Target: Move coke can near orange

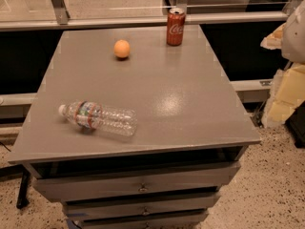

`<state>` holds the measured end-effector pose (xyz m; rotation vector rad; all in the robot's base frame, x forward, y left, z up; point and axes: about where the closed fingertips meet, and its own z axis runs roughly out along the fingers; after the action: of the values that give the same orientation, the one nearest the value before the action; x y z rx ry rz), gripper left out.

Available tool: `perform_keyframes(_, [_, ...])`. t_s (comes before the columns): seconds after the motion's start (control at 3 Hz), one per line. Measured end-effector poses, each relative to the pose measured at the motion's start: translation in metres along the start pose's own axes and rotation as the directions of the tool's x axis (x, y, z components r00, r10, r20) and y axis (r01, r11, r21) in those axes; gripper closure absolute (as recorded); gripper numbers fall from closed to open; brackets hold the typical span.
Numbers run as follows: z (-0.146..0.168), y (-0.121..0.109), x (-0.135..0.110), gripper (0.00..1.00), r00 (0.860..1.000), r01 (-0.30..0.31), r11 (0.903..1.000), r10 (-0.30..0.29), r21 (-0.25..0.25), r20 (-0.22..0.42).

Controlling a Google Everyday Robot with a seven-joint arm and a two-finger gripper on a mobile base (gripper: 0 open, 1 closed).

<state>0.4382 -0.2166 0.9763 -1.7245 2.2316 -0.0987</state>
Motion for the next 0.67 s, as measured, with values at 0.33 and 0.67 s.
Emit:
perform_keyframes(0.33, [0.0,0.0,0.0,0.0,1.0,0.0,1.0,0.0,0.0,0.0])
perform_keyframes(0.67, [0.009,-0.018,-0.005,0.0,0.999,0.008,0.9993,-0.009,0.035,0.034])
